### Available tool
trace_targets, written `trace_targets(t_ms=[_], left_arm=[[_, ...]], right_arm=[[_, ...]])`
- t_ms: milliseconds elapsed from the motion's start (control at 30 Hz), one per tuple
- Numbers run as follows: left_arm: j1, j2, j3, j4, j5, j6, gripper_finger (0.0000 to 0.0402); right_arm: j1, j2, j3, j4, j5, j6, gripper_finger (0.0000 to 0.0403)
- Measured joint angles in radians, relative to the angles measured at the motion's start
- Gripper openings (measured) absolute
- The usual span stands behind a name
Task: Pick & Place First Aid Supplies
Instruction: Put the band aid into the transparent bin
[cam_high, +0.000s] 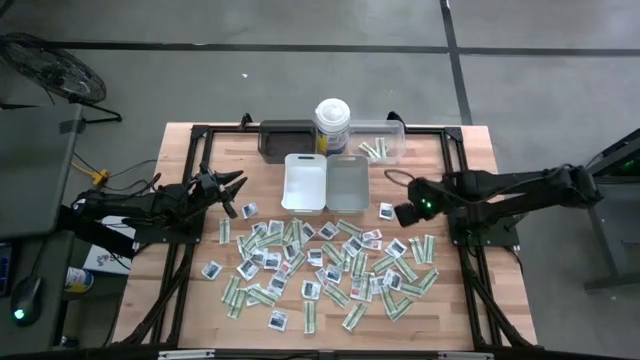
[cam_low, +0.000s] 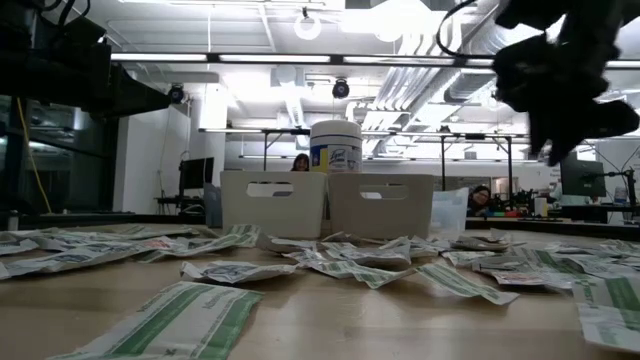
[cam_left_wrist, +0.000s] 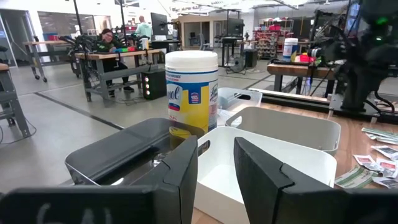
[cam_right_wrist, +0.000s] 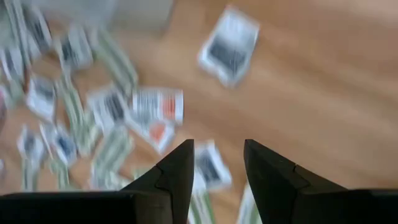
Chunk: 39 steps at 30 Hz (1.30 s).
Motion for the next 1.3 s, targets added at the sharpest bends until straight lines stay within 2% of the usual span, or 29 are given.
trace_targets(t_ms=[133,367,467,667,900,1033,1300], left_arm=[[0.000,0.000,0.000,0.000,0.000,0.000,0.0101],[0.000,0.000,0.000,0.000,0.000,0.000,0.0101],[0.000,0.000,0.000,0.000,0.000,0.000,0.0101],[0.000,0.000,0.000,0.000,0.000,0.000,0.0101],[0.000,0.000,0.000,0.000,0.000,0.000,0.0101],[0.000,0.000,0.000,0.000,0.000,0.000,0.0101],[0.000,0.000,0.000,0.000,0.000,0.000,0.0101]], right_arm=[[0.084,0.005,0.000,-0.033,-0.097,-0.069,0.0133],[0.165,0.106,0.000,-0.038,-0.274,-0.423,0.0133],[0.170,0.157,0.000,-0.042,-0.307,-0.545,0.0133],[0.170,0.192,0.000,-0.059,-0.282,-0.701,0.0133],[0.159,0.199,0.000,-0.061,-0.116,-0.892,0.0133],[0.146,0.213,-0.002,-0.091,-0.116,-1.004,0.0133],[0.133,0.274,-0.003,-0.069,-0.121,-1.027,0.0133]])
